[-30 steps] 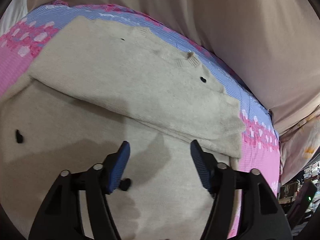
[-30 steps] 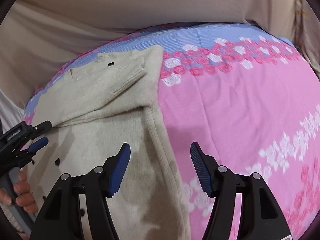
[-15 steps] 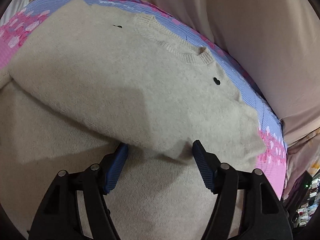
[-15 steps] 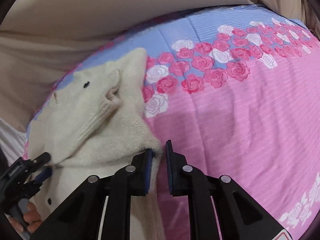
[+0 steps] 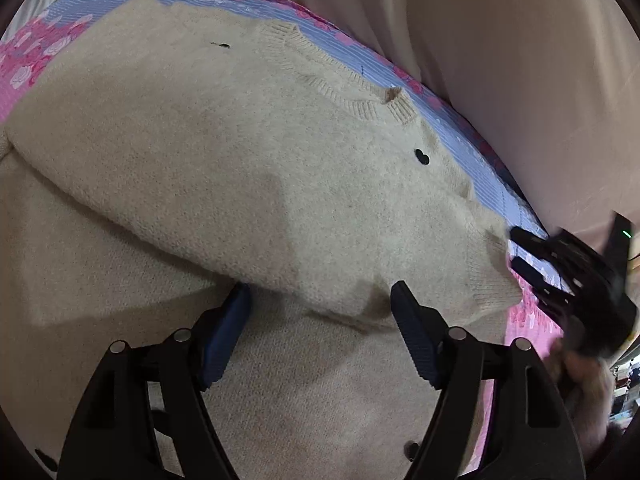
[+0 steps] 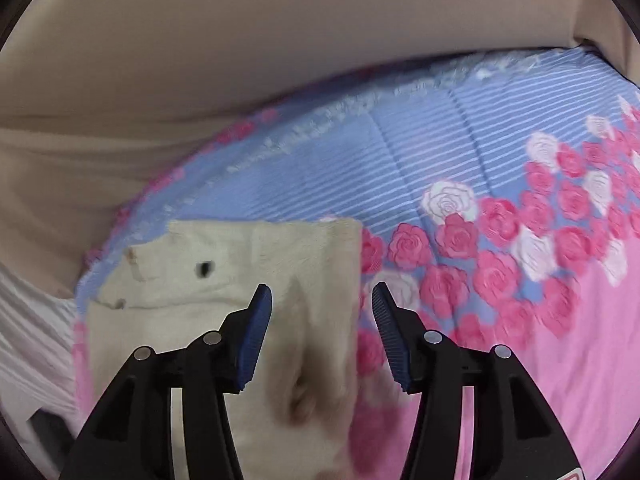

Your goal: Fold small clothes

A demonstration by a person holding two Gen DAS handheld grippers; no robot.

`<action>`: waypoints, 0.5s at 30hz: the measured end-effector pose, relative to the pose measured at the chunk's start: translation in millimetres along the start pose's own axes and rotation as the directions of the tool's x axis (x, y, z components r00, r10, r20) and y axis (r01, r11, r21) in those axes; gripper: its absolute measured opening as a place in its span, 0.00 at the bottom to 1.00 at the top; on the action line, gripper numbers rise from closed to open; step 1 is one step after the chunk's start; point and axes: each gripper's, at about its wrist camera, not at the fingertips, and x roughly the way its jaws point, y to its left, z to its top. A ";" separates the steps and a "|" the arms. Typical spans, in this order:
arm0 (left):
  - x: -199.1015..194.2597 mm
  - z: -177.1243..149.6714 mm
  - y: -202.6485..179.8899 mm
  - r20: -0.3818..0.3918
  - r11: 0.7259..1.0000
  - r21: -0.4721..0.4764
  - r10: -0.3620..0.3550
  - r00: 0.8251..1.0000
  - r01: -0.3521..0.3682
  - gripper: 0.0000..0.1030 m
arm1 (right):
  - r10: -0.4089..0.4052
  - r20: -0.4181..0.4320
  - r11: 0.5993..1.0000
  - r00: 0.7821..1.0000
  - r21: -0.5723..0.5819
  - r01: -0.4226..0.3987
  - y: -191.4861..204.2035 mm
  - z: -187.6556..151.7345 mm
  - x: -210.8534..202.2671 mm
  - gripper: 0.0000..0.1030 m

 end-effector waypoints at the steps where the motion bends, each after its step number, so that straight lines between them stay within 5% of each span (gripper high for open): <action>1: -0.2 0.1 0.6 -0.001 1.000 0.004 -0.003 1.000 0.003 0.68 | 0.018 -0.003 1.000 1.000 0.011 -0.018 -2.4 2.1 5.8 0.31; 2: -0.2 0.3 1.2 -0.001 1.000 0.008 -0.006 1.000 0.006 0.68 | 0.032 0.002 0.999 0.999 0.017 -0.032 -5.0 3.3 6.9 0.08; 6: -7.7 0.6 10.2 0.001 0.998 -0.013 -0.057 0.998 0.057 0.68 | -0.071 0.087 0.985 0.994 0.164 0.056 -39.5 7.9 -18.9 0.01; 8: -24.6 4.7 28.2 0.026 0.990 -0.088 -0.110 0.994 0.112 0.68 | -0.055 0.126 0.977 0.991 0.213 0.027 -44.4 4.9 -41.4 0.09; 10: -46.2 9.1 50.8 0.069 0.979 -0.145 -0.133 0.989 0.141 0.68 | 0.039 0.157 0.992 0.987 0.113 -0.058 -15.9 4.8 -61.7 0.10; 12: -69.7 15.6 87.6 0.124 0.962 -0.227 -0.126 0.984 0.152 0.69 | 0.133 0.135 0.990 0.982 -0.069 -0.125 44.8 1.6 -71.6 0.19; 13: -78.4 19.4 107.5 0.144 0.951 -0.278 -0.096 0.985 0.133 0.69 | 0.180 0.106 0.976 0.978 -0.143 -0.164 76.5 0.4 -68.4 0.33; 15: -88.7 26.7 155.6 0.179 0.899 -0.422 -0.046 0.983 0.119 0.69 | 0.267 0.011 0.925 0.964 -0.282 -0.253 148.6 -9.6 -53.7 0.45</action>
